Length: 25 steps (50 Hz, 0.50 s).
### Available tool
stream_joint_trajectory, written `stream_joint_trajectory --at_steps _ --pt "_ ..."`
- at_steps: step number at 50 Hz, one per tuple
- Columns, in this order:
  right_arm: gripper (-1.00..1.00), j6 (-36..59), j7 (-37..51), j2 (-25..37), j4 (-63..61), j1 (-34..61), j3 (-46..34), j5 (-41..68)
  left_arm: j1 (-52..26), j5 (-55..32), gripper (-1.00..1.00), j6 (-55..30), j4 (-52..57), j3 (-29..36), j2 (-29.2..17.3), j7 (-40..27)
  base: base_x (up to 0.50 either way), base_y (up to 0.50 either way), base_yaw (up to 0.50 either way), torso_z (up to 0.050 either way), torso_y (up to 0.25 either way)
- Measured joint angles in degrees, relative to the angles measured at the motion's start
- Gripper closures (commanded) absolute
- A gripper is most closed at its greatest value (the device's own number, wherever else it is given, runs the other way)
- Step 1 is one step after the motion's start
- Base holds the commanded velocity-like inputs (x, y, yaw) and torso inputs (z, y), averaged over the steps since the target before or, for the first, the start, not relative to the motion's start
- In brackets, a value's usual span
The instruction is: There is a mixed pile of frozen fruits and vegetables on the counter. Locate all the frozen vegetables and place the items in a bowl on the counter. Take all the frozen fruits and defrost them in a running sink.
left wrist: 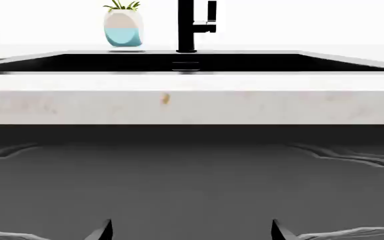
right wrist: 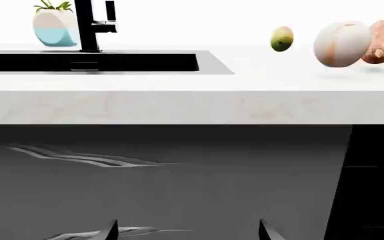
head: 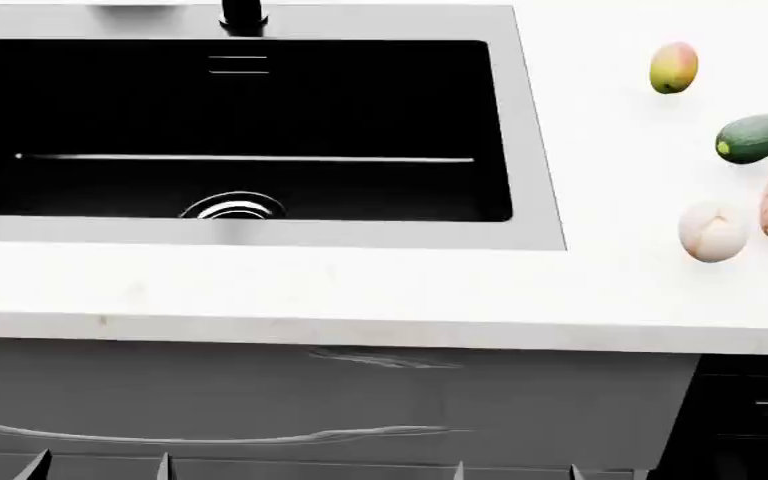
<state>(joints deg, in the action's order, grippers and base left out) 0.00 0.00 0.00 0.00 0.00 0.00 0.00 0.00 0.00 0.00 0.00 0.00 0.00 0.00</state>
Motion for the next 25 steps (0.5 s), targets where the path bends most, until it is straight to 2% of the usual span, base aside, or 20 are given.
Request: stream_joint_trajectory --at_steps 21,25 --pt "-1.0 -0.68 2.72 2.41 0.01 0.06 -2.93 2.53 -0.07 -2.84 -1.0 0.33 -0.15 2.35 -2.37 -3.3 0.0 0.0 0.0 0.0 0.0" --pt "-1.0 -0.5 3.32 2.74 0.11 0.15 -3.47 2.85 -0.15 -3.18 -1.0 0.24 -0.21 2.8 -2.85 -3.9 0.0 -0.28 0.0 0.0 0.0"
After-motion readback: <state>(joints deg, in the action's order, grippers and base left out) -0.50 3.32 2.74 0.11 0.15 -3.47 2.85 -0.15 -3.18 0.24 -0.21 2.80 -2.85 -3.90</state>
